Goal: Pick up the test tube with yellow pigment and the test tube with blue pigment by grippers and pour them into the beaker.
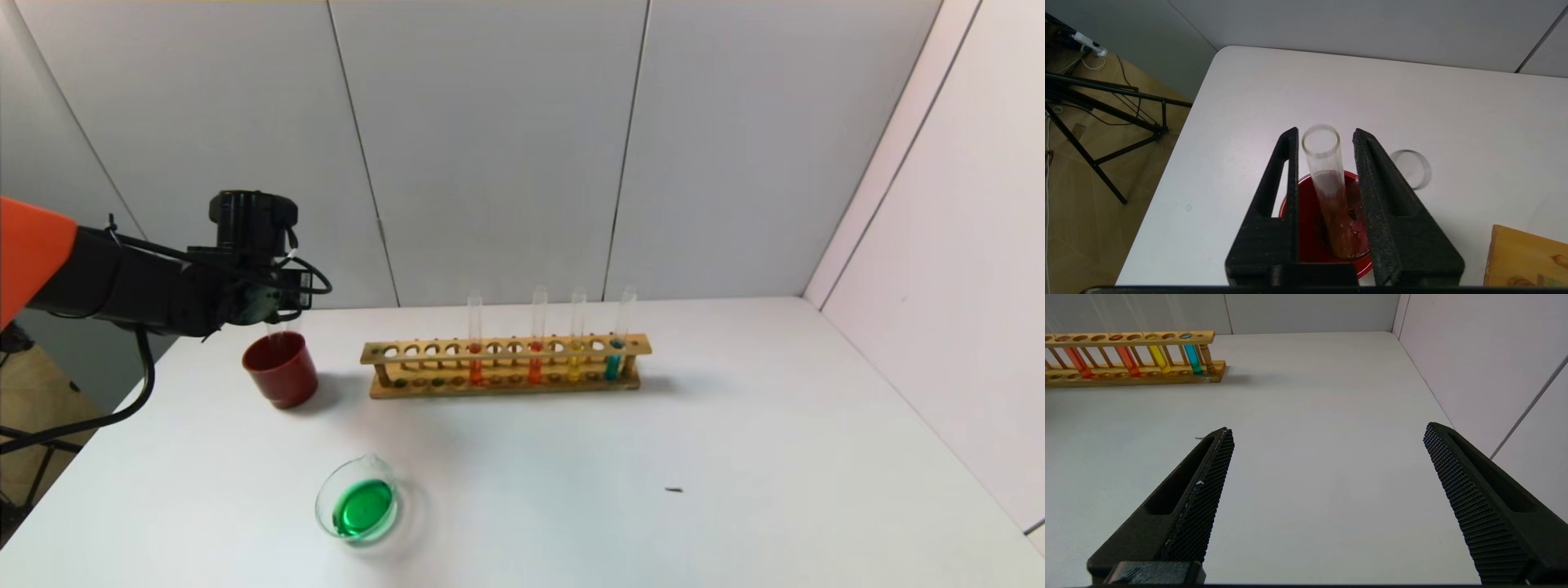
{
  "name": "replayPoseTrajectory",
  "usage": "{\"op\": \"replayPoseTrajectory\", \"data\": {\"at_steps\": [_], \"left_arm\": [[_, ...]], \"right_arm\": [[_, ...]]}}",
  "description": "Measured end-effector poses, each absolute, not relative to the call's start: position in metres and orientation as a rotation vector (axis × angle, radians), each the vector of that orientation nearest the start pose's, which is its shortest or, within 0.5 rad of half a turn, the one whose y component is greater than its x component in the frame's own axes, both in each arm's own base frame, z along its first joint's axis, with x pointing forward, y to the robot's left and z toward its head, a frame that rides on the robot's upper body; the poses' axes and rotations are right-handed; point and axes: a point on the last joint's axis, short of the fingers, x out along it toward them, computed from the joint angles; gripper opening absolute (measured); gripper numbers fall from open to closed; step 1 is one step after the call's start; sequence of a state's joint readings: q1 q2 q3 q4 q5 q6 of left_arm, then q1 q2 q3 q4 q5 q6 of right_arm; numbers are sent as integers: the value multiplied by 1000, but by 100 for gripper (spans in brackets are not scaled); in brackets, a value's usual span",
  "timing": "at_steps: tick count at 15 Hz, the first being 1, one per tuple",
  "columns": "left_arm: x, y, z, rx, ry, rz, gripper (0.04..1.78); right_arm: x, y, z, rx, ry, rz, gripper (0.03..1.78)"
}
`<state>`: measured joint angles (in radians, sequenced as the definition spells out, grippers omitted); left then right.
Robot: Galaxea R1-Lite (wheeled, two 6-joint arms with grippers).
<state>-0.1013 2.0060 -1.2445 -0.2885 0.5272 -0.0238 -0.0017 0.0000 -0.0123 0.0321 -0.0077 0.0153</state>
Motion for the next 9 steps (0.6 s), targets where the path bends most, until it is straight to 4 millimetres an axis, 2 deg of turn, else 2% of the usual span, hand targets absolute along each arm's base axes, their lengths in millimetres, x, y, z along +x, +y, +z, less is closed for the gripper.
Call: {"op": "replayPoseTrajectory", "data": {"at_steps": [2, 5, 7, 9], "left_arm": [[388, -28, 161, 120, 428, 426, 82], [379, -27, 157, 119, 414, 429, 133], [370, -27, 161, 120, 405, 428, 157], [359, -26, 171, 119, 387, 426, 171]], "right_arm": [[-24, 0, 76, 15, 20, -10, 170], [-24, 0, 76, 15, 20, -10, 170], [-24, 0, 76, 15, 20, -10, 170], [-24, 0, 76, 15, 20, -10, 170]]}}
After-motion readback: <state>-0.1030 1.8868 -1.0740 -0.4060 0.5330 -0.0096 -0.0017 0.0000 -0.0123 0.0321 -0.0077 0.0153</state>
